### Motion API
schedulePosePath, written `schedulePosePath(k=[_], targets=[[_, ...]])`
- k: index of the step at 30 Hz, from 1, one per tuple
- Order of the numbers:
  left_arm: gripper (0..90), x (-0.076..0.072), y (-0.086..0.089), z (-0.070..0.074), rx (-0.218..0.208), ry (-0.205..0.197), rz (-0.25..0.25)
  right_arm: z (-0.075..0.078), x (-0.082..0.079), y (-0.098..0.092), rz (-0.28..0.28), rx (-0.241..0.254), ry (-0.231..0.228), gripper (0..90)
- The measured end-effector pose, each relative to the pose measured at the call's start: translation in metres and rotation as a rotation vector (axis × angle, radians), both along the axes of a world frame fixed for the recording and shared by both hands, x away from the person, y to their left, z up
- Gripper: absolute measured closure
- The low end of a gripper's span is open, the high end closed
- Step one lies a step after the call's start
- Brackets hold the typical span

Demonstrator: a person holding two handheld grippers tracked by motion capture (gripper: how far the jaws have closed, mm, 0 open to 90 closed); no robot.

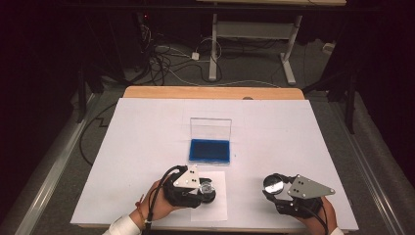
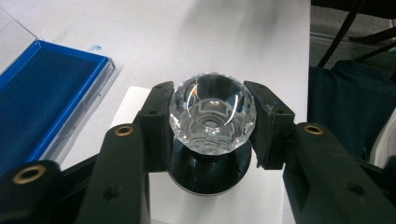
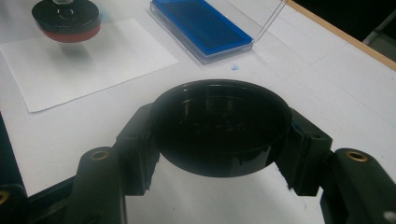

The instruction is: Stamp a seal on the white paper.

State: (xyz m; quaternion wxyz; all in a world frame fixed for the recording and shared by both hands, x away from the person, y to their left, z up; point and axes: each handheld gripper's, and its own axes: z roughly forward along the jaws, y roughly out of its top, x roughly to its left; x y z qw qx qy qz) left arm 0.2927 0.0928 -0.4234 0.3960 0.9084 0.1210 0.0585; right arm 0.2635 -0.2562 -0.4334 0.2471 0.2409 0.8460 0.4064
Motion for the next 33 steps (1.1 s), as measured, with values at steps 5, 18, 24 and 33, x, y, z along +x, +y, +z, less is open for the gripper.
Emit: schedulePosePath(k=[5,18,24,33], targets=[[54.0,0.000,-0.004,-0.003,0.006,-0.003,-0.005,0.000,0.000,0.000,-0.001,0.001,0.001,38.5],[54.0,0.005,-0.008,-0.012,0.021,0.022,-0.010,-0.001,0.000,0.001,0.004,-0.002,0.000,38.5],[54.0,0.005,-0.009,-0.014,0.029,0.015,-0.008,-0.001,0.000,0.000,0.004,-0.001,0.001,38.5],[54.0,0.006,-0.011,-0.019,0.036,0.024,-0.016,0.000,-0.001,0.000,0.005,-0.001,-0.004,38.5]])
